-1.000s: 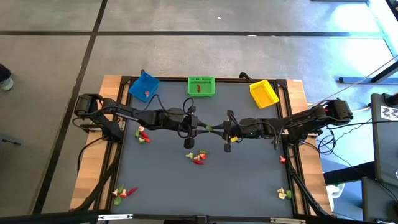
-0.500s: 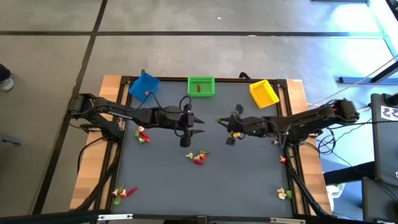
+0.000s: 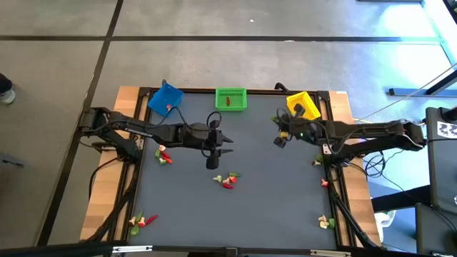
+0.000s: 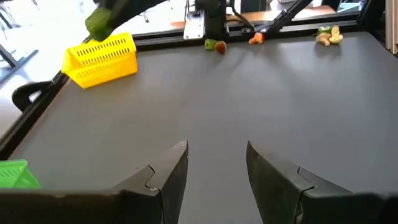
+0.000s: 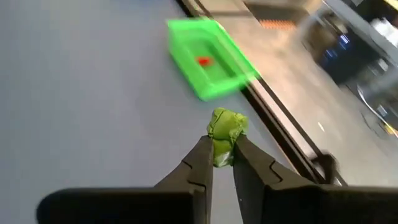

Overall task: Sort produce into baskets
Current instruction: Put the green chili pepper into the yellow bin

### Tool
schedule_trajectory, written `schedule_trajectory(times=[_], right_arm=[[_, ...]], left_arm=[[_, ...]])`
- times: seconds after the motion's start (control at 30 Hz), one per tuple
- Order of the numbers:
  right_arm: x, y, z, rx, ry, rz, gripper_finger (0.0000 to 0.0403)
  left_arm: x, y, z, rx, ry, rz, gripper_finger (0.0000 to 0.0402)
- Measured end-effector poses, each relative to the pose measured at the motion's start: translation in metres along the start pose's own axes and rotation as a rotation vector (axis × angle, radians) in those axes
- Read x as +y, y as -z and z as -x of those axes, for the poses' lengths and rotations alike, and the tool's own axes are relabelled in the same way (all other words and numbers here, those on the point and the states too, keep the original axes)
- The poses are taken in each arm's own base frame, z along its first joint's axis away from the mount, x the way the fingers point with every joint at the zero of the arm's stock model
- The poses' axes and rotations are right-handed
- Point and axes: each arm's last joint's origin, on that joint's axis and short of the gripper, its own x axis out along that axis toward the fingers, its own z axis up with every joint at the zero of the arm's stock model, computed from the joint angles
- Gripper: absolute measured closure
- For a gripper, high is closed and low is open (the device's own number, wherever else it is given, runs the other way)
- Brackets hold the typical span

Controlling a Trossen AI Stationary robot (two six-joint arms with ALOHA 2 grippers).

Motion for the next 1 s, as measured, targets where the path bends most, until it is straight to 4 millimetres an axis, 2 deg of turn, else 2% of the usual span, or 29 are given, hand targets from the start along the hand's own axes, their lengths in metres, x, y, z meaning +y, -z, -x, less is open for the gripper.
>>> schedule_trajectory(times=[0.27, 0.6, 0.83, 1.0], right_arm=[[-0.045, 0.015, -0.022, 0.169, 0.138, -0.136, 0.0358], [-0.094, 0.032, -0.032, 0.267, 0.23, -0.268, 0.0358], [-0.119, 0.05, -0.048, 0.373, 0.228, -0.345, 0.0358], [-0.129, 0.065, -0.062, 0.454, 0.196, -0.402, 0.0358]], left_arm=[[0.0, 0.0, 0.0, -0.001, -0.001, -0.002, 0.0242], [0.0, 0.0, 0.0, -0.001, -0.001, -0.002, 0.0242], [0.0, 0.0, 0.0, -0.001, -0.001, -0.009, 0.0242], [0.0, 0.0, 0.0, 0.0, -0.001, -0.01, 0.0242]])
